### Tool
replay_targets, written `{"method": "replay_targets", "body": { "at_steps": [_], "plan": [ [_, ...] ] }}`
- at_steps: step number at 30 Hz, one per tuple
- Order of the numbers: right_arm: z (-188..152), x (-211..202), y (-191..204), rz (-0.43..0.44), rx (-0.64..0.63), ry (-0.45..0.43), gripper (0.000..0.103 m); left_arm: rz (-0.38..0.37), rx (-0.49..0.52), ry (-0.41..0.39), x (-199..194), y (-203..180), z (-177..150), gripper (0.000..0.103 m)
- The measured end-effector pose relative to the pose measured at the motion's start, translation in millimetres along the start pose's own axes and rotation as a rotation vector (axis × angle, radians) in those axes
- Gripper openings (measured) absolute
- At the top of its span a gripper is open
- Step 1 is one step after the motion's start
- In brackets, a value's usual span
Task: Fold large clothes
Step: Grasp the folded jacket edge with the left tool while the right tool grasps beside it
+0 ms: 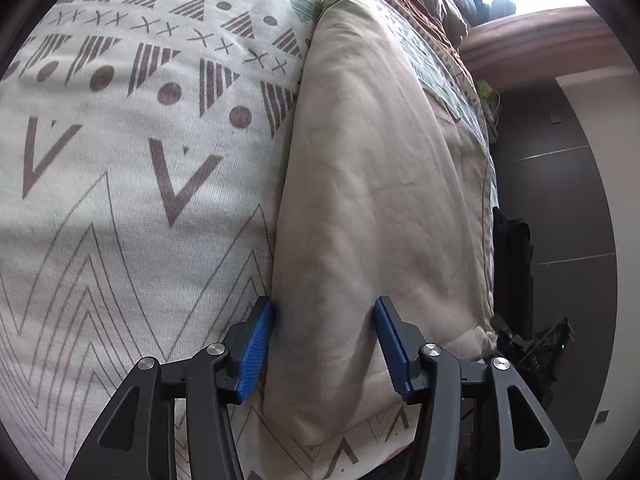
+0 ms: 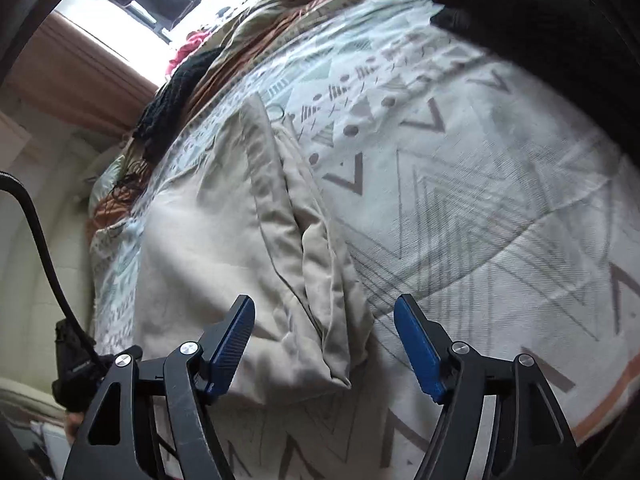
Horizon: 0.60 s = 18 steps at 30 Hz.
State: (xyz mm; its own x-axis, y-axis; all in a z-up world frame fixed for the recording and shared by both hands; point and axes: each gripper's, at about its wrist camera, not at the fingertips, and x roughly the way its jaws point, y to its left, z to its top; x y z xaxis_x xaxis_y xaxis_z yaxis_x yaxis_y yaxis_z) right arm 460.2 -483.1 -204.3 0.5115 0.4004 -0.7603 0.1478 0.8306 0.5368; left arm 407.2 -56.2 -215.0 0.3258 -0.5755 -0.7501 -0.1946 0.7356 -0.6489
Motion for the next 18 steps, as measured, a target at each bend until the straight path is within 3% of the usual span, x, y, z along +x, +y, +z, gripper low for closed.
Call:
{"method": "replay_targets", "body": {
  "at_steps": [4,6,9,12,18],
  "plan": [
    [-3.0,21.6,-2.0,0.005,0.004,0.025,0.068,-0.011,-0.003,-0.003,-0.9,1.4,-5.5,0.053],
    [-2.8,24.1,-1.5,0.039,0.007,0.029,0.046,-0.012,-0.005,-0.004,-0.4,1.8,-5.9,0.048],
    [-1.7,25.3,-4.2,0.071,0.028,0.045,0.035,0.007,0.005,-0.002,-3.3,-1.0,-7.5,0.038],
    [-3.5,20.5,-2.2,0.082,0.005,0.042,0.028,0.009,0.022,-0.008,-11.0,-3.7,-9.8,0.03],
    [-12.5,9.4,16.3,0.098,-0.021,0.061,0.023,0.015,0.037,-0.042,-29.2,-0.8,-14.1,0.022]
  ]
}}
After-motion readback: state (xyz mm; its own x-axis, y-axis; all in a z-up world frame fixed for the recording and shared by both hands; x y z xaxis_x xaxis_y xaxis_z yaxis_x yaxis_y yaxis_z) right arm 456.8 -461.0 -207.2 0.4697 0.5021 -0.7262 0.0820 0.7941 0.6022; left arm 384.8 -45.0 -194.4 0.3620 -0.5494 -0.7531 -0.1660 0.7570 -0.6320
